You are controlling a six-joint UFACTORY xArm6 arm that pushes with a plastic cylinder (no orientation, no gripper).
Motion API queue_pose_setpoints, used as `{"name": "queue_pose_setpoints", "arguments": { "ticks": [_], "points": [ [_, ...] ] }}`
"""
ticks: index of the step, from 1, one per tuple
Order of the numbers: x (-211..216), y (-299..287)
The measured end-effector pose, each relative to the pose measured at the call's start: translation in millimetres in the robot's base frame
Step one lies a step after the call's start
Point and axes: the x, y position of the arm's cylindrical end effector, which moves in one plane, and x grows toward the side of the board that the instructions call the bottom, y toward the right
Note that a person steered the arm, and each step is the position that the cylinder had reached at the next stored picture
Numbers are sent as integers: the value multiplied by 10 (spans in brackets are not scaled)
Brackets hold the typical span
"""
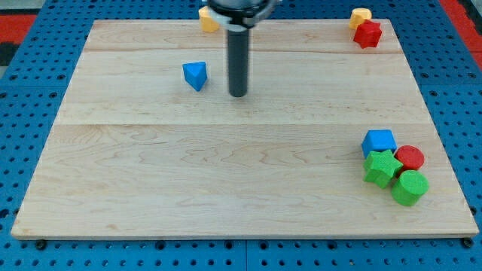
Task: Slide the blue triangle upright
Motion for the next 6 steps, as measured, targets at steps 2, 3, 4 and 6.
{"name": "queue_pose_setpoints", "arguments": {
  "ticks": [2,3,4,6],
  "points": [
    [7,-833],
    [-95,-777],
    [-287,-498],
    [-558,-175]
  ]
}}
